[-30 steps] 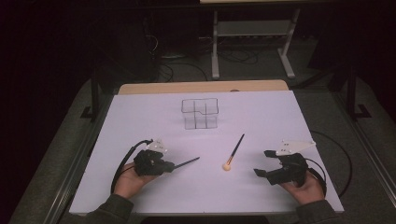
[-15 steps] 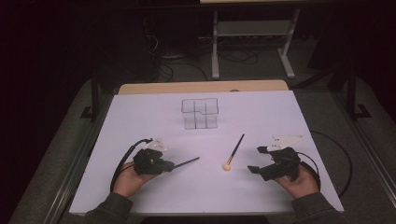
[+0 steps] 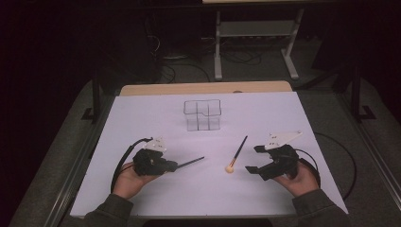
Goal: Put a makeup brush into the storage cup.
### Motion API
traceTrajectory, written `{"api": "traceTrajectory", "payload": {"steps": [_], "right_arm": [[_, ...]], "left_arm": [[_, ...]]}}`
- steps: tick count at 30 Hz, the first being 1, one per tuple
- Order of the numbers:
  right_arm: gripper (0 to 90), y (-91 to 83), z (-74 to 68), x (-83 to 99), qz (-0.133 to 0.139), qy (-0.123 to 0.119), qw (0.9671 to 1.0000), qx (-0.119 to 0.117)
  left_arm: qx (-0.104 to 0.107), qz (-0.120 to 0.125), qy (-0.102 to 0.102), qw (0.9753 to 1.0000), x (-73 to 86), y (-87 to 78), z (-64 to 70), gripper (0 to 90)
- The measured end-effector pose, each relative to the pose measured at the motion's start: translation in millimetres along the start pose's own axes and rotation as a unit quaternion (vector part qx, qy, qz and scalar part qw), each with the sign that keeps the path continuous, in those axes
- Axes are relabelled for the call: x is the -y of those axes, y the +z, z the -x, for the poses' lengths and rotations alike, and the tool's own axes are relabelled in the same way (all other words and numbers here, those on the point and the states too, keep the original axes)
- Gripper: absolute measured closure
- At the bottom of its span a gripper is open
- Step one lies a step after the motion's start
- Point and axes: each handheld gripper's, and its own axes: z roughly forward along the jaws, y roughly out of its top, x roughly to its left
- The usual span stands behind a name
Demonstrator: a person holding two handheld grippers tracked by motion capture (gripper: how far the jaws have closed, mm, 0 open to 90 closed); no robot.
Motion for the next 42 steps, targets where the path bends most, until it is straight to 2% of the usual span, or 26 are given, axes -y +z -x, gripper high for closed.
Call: {"api": "traceTrajectory", "payload": {"steps": [3,6,8,12,16,17,22,23,24,26,30,37,42], "right_arm": [[21.7,1.9,-2.5,-14.9,-0.005,-0.016,0.9997,-0.018],[21.9,3.7,-3.6,-22.6,-0.009,-0.022,0.9993,-0.029],[22.2,7.5,-4.9,-33.8,-0.019,-0.041,0.9982,-0.039],[22.6,9.6,-6.7,-44.2,-0.025,-0.053,0.9973,-0.045],[22.6,10.0,-7.4,-57.3,-0.026,-0.068,0.9962,-0.049],[22.6,9.9,-8.2,-60.6,-0.027,-0.064,0.9962,-0.053],[22.7,14.7,-8.9,-76.6,-0.033,-0.08,0.9936,-0.073],[23.4,16.3,-10.8,-83.3,-0.034,-0.089,0.9922,-0.08],[23.4,16.3,-10.8,-83.3,-0.034,-0.089,0.9922,-0.08],[24.1,17.8,-11.9,-89.4,-0.037,-0.106,0.9901,-0.085],[25.6,20.9,-14.2,-97.9,-0.041,-0.117,0.9875,-0.096],[27.7,30.3,-14.1,-104.9,-0.056,-0.122,0.9844,-0.114],[30.8,37.1,-17.3,-106.8,-0.065,-0.128,0.9812,-0.128]], "left_arm": [[0.008,0.001,0.016,0.9998,-6.5,-4.3,3.3,83.8],[0.016,0.007,0.022,0.9996,-12.3,-8.3,6.8,83.8],[0.017,0.009,0.025,0.9995,-15.9,-10.8,8.0,83.7],[0.025,0.014,0.033,0.999,-22.2,-14.1,8.7,83.8],[0.031,0.008,0.044,0.9985,-29.1,-15.6,11.4,83.7],[0.035,0.007,0.05,0.9981,-30.8,-15.8,11.8,83.8],[0.04,0.007,0.059,0.9974,-39.5,-19.0,13.5,83.7],[0.042,0.007,0.06,0.9973,-41.4,-19.4,13.3,83.7],[0.044,0.006,0.061,0.9971,-43.5,-19.8,13.3,83.7],[0.047,0.004,0.066,0.9967,-48.0,-20.0,14.2,83.8],[0.055,0.001,0.076,0.9956,-56.2,-19.1,17.8,83.7],[0.064,-0.013,0.101,0.9928,-66.0,-14.2,22.5,83.7],[0.073,-0.014,0.104,0.9918,-70.0,-11.6,24.8,83.8]]}}
